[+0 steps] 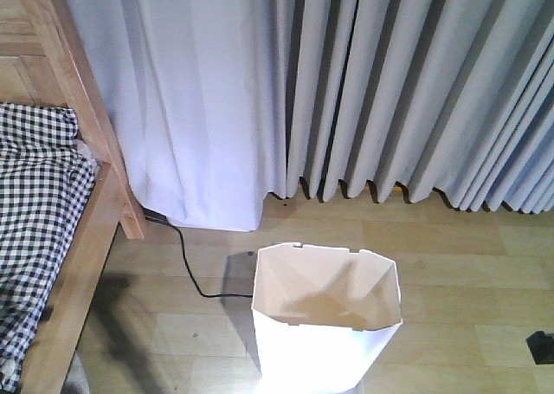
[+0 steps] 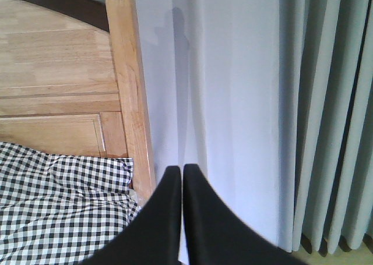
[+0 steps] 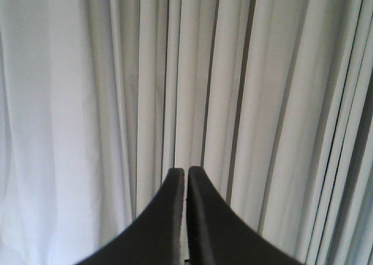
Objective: Move trash bin to bedside with robot
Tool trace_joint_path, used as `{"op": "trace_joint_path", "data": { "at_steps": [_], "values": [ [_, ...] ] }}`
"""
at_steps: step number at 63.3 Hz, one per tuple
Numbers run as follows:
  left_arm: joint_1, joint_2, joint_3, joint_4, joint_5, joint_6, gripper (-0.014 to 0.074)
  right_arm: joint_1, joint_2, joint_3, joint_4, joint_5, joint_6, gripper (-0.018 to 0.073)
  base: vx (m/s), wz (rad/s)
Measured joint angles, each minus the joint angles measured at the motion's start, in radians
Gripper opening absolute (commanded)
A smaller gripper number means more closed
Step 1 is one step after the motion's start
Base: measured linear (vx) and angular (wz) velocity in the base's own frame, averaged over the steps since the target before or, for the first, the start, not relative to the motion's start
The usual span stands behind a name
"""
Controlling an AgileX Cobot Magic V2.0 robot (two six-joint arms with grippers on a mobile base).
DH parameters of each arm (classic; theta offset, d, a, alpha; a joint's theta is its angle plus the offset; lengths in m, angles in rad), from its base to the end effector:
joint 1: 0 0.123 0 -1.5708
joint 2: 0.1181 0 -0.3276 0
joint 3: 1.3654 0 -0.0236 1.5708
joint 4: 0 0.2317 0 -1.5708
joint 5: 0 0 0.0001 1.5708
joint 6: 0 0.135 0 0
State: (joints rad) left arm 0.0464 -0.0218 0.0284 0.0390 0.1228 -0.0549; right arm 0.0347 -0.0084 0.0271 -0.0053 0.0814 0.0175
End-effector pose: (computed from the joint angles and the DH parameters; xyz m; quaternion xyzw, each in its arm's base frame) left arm 0.0378 0.0024 0.1909 -0.0242 0.7214 0.0122 0.6920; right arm 0.0389 0.0013 0.1965 -0.0078 0.7116 0.0163 0.7024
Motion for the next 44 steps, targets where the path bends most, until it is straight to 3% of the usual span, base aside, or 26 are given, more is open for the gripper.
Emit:
{"op": "trace_joint_path", "data": {
  "at_steps": [44],
  "values": [
    [0.0, 0.0, 0.0, 0.0, 0.0, 0.0, -0.0006, 0.0, 0.0, 0.0, 0.0, -0.001, 0.0, -0.0009, 0.0, 0.0]
  ]
}}
